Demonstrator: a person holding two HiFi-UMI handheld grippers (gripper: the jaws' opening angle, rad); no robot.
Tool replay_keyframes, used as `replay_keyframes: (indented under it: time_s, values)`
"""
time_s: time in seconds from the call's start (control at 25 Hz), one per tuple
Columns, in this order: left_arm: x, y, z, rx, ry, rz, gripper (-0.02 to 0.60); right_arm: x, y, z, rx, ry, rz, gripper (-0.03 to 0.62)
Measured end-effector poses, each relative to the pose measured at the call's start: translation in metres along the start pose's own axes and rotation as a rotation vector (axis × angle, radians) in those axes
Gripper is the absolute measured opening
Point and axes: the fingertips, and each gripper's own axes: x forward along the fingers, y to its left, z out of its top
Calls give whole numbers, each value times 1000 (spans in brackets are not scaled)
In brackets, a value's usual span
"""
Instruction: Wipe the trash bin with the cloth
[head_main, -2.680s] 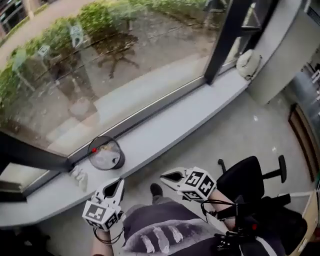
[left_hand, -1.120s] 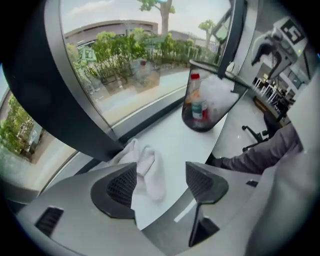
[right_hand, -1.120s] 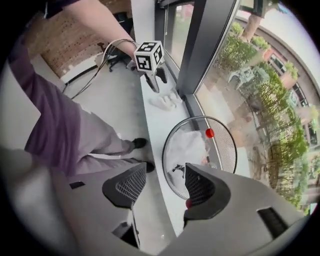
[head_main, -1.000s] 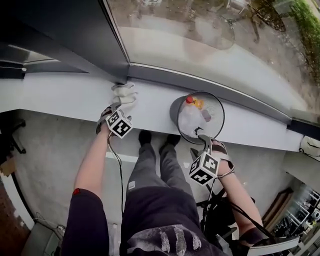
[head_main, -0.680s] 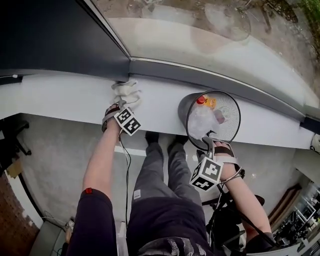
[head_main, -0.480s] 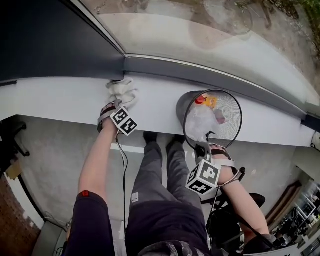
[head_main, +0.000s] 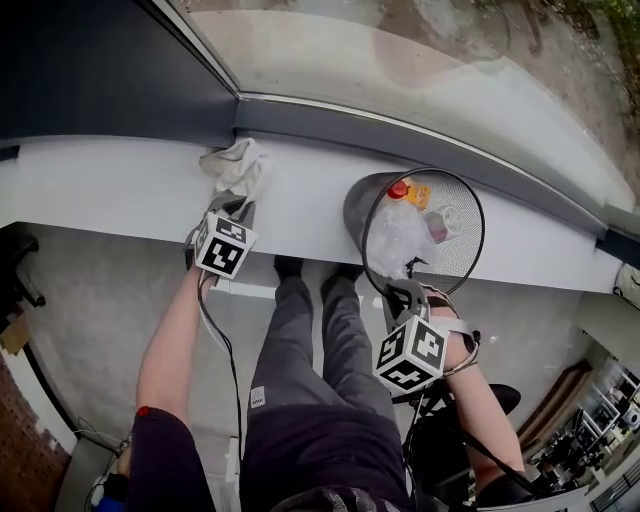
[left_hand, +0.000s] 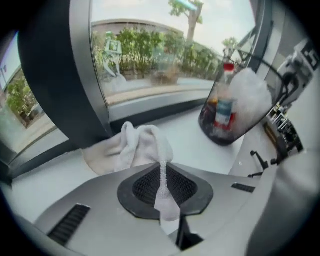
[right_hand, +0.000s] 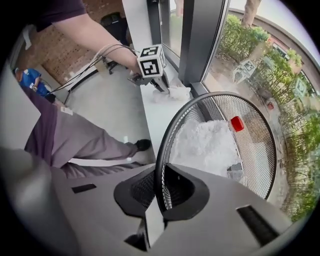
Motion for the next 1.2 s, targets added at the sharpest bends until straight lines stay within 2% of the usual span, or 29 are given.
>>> replay_keyframes:
  time_s: [0.2,0.28,0.36,0.48,0.6,0.72,0.84,0.92,1.08,1.2]
  values:
    - [-77,-45,91,-6,-336,-128,28,-1,1,10,44,-28,19,27]
    - [-92,-65,125,44,-436,-187,26,-2,-1,18,84,-62,30,28]
    - [-93,-89,150,101,-493,-246,28,-3,-6,23,126,-84,36,29]
    - [-88,-130,169,162,-521,-342,28,-4,-7,27,155,-89,32,31]
    - [-90,-166,167,215,-507,-405,28,-6,-8,30,176,-93,37,31]
    - [-97,-181,159,196,-507,-421,26,-7,-9,31,180,-97,48,32]
    - [-110,-191,152,154,-514,-474,28,-8,-11,30,179,-104,48,32]
    - [-121,-206,142,167,-505,-514,28,-10,-11,31,181,-110,45,32]
    - [-131,-241,118,246,-468,-583,28,-10,-10,33,200,-119,44,33]
    - [-129,-233,114,191,-477,-588,28,-6,-10,41,193,-113,35,34]
